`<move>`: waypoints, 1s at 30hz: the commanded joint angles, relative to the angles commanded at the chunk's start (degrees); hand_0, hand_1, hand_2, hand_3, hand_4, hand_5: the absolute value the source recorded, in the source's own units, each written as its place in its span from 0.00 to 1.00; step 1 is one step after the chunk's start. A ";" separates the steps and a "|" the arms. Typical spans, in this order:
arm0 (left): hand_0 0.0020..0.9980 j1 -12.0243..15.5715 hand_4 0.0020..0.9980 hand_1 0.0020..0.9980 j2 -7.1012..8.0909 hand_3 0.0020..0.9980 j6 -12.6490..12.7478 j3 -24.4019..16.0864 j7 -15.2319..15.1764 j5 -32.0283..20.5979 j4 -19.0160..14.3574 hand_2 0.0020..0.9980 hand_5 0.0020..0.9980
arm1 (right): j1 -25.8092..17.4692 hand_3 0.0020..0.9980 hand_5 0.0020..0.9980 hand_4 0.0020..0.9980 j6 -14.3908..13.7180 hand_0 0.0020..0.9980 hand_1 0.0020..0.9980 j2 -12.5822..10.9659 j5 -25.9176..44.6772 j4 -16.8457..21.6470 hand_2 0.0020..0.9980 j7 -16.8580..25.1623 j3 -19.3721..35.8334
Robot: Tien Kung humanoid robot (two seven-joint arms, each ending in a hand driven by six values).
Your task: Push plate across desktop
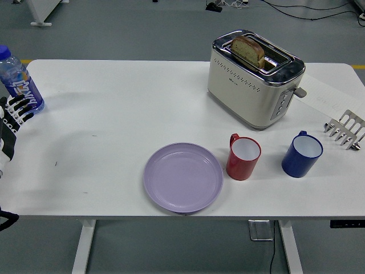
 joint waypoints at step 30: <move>0.75 -0.22 0.56 0.80 0.14 0.73 -0.83 -1.86 1.51 0.68 -0.22 0.77 1.00 | 1.04 0.65 0.27 0.21 0.09 0.65 0.64 -0.18 -1.84 0.00 0.71 -0.44 2.03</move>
